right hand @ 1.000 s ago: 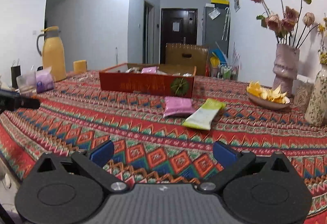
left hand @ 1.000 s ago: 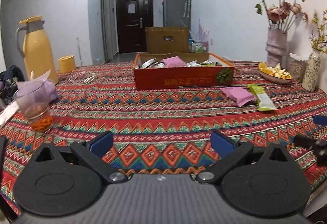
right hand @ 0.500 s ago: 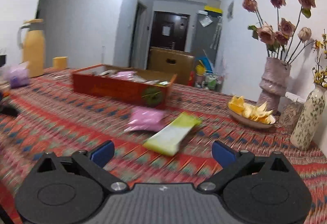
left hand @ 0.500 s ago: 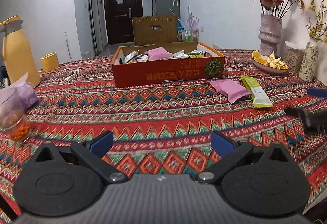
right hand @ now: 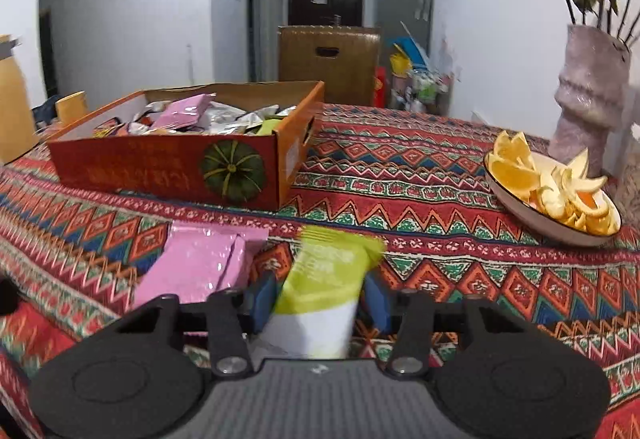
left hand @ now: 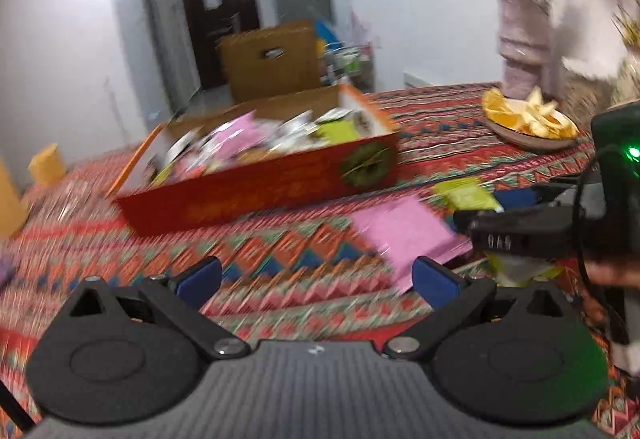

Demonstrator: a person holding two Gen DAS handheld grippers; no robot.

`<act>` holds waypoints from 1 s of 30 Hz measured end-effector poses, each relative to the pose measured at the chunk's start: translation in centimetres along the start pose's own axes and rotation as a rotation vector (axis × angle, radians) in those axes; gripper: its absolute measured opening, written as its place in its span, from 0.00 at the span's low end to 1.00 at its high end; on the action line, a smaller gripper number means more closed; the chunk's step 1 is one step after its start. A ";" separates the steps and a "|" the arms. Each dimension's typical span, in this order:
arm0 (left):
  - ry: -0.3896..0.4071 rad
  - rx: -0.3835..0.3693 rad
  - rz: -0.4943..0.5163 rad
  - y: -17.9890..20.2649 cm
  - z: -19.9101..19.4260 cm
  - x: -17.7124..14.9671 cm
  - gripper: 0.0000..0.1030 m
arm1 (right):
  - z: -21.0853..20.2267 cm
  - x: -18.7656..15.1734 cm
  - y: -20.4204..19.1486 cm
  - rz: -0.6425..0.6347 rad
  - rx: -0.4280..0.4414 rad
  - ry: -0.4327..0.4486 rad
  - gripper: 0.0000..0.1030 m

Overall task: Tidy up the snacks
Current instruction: 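Grasp the green-white bar with the right tool while the left grasps the pink packet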

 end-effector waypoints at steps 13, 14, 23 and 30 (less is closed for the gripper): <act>-0.138 -0.087 -0.090 5.8 10.5 1.7 0.85 | -1.1 -1.7 5.1 0.103 -0.110 -0.023 0.39; -0.139 -0.093 -0.091 5.8 10.6 1.6 0.68 | -1.1 -1.6 5.0 0.097 -0.113 -0.024 0.39; -0.107 -0.119 -0.058 5.6 6.2 0.8 0.56 | -1.1 -1.7 5.0 0.110 -0.057 -0.013 0.37; -0.023 -0.063 -0.107 -1.0 -1.9 -0.8 0.56 | -1.1 -1.7 5.0 0.122 -0.021 -0.007 0.37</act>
Point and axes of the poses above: each gripper's, at about its wrist camera, not at the fingertips, and z roughly the way its jaws point, y to its right, x to its top, the point moved 5 cm from there along z, roughly the way its jaws point, and after that the axes turned 6 degrees about -z, right-handed, at the moved point
